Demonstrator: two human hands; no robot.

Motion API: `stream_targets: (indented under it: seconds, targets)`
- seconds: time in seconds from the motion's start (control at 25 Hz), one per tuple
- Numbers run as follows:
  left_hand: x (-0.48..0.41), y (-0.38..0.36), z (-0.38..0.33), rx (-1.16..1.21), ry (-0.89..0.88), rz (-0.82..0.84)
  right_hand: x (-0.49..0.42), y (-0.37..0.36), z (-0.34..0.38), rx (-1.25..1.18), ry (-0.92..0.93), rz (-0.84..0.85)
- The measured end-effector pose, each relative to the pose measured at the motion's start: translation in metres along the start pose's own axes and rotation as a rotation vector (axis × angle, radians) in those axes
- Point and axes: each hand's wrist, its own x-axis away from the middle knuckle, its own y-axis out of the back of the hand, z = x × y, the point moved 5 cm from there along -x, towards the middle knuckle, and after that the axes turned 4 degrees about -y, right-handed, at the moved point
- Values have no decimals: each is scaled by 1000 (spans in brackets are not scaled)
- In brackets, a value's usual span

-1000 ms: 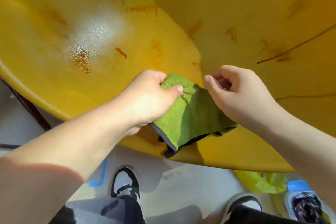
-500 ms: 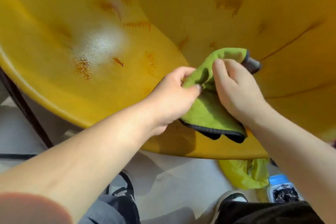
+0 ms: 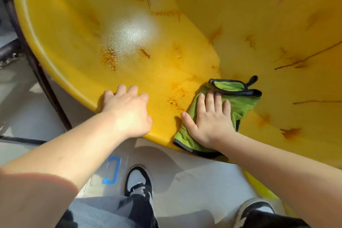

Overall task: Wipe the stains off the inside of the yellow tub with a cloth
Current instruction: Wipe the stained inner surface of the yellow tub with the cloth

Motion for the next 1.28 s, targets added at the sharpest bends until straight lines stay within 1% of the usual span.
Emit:
stream_targets:
  seconds: [0.08,0.16,0.24,0.32,0.4,0.48,0.52,0.6,0.68,0.76,0.84,0.92,1.08,1.2,1.28]
  targets:
    - [-1,-9,1,-13,-3,63,-27,2,20,-67,5,-55]
    - [-1,-14,-2,-43,-9,86,-50,9,28,-128,18,-72]
    - [-1,-13,-2,-43,5,72,-51,12,29,-136,73,-88]
    - [-4,-11,-4,-1,-2,66,-32,11,15,-130,44,-130]
    - [-9,-12,-7,58,-4,84,-17,12,-1,-42,-33,-204]
    - [-12,-15,-5,68,5,95,-14,19,0,14,-28,-329]
    - [-13,-17,-3,58,15,92,-14,20,4,7,-31,-401]
    - [-15,-24,0,34,15,91,-18,17,19,-78,-70,-460]
    - [-14,-29,2,26,3,59,-30,14,38,-171,-112,-464]
    - [-15,-28,3,36,-6,18,-57,17,56,-226,-80,-464]
    - [-15,-26,5,54,-18,-17,-82,27,68,-209,-1,-475]
    - [-16,-26,8,60,-20,-43,-91,32,68,-138,38,-508]
    - [-16,-23,9,86,-30,-29,-41,25,61,-85,142,-452]
    - [-18,-18,6,100,-22,36,16,17,51,-107,249,-399]
    - [-20,-15,6,130,-26,90,32,10,46,-78,281,-414]
